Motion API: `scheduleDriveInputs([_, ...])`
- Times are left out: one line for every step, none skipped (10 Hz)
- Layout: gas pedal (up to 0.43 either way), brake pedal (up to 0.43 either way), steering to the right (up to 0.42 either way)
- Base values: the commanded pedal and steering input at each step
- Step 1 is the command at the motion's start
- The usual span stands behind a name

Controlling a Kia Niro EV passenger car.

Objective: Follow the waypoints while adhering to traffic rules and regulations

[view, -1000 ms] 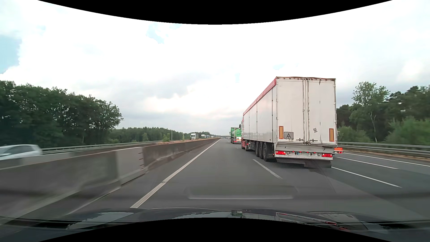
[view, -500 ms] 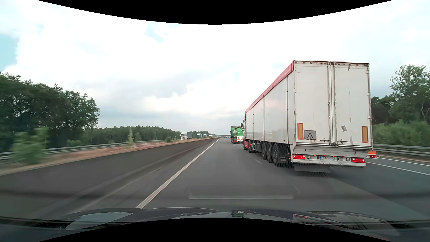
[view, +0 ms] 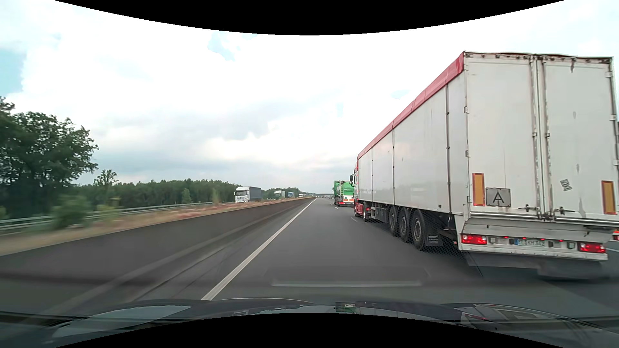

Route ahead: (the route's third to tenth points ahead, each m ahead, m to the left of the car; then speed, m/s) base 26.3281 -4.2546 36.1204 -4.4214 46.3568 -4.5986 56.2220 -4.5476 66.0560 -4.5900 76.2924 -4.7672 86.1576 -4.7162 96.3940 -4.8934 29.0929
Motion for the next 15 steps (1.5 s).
scheduleDriveInputs([0.240,0.000,-0.001])
scheduleDriveInputs([0.240,0.000,0.000])
scheduleDriveInputs([0.240,0.000,0.001])
scheduleDriveInputs([0.240,0.000,0.002])
scheduleDriveInputs([0.240,0.000,0.001])
scheduleDriveInputs([0.240,0.000,0.000])
scheduleDriveInputs([0.240,0.000,0.000])
scheduleDriveInputs([0.240,0.000,0.000])
scheduleDriveInputs([0.240,0.000,0.000])
scheduleDriveInputs([0.240,0.000,0.000])
scheduleDriveInputs([0.240,0.000,0.000])
scheduleDriveInputs([0.240,0.000,-0.001])
scheduleDriveInputs([0.240,0.000,-0.002])
scheduleDriveInputs([0.240,0.000,-0.003])
scheduleDriveInputs([0.240,0.000,-0.003])
